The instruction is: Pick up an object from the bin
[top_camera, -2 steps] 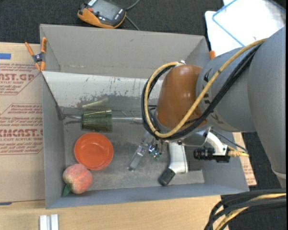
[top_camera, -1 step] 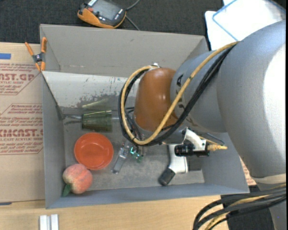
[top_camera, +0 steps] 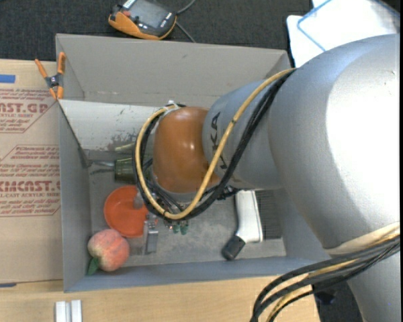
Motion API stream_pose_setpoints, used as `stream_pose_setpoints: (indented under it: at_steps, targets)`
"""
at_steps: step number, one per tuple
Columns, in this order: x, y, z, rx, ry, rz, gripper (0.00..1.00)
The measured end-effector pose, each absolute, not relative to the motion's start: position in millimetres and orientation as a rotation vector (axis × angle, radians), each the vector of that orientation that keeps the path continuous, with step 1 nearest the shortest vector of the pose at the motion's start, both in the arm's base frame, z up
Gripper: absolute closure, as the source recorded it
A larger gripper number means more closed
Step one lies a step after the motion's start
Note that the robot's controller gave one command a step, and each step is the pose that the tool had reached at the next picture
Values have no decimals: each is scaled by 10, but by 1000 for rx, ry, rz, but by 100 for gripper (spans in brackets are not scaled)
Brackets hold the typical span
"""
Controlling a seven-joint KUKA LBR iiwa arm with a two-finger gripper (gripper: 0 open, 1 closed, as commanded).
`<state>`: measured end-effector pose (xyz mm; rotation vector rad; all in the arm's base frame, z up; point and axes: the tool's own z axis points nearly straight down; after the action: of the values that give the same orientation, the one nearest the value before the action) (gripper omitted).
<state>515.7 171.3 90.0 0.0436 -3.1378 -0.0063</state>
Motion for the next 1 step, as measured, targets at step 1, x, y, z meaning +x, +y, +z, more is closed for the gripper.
stream_pose_setpoints:
  at_steps: [1]
  targets:
    - [5090, 191, 1021, -1143, -2923, 0, 100]
